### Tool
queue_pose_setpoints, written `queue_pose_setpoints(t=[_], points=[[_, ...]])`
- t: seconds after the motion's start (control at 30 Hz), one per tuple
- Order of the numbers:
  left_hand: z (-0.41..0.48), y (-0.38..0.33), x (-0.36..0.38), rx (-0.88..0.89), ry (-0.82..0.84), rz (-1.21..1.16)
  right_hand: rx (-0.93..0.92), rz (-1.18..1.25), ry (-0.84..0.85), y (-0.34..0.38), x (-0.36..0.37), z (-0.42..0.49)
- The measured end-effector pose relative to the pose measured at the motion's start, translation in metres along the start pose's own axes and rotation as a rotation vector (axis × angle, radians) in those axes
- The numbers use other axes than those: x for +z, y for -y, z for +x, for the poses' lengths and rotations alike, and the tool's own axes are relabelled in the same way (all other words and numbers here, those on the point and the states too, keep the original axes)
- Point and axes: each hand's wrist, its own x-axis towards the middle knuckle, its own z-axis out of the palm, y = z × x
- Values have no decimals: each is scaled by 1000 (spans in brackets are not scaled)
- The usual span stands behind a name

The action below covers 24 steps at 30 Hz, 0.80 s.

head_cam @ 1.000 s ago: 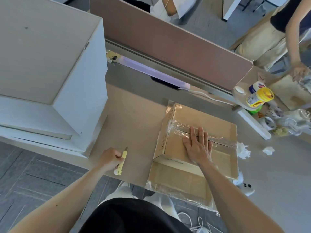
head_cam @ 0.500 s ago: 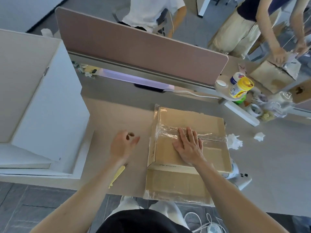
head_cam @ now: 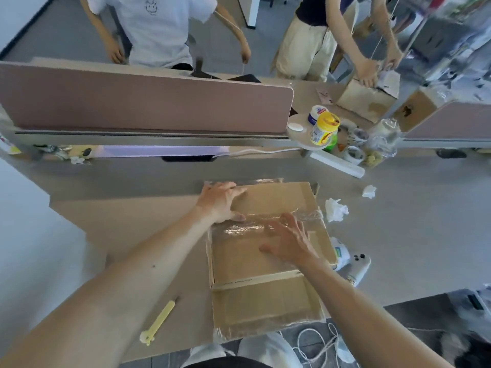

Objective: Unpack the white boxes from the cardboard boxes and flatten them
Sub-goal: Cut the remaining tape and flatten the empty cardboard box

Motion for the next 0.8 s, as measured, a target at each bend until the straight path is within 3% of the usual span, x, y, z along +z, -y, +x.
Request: queue_pose_setpoints(t=[0.27, 0.7, 0.8], points=[[2, -3, -10, -64, 46, -25, -3, -156, 80, 6, -7, 13], [8, -1, -24, -36, 170, 12, -160, -78, -316, 3, -28, -48], [8, -1, -24, -37, 186, 28, -56, 74, -262, 3, -45, -87]])
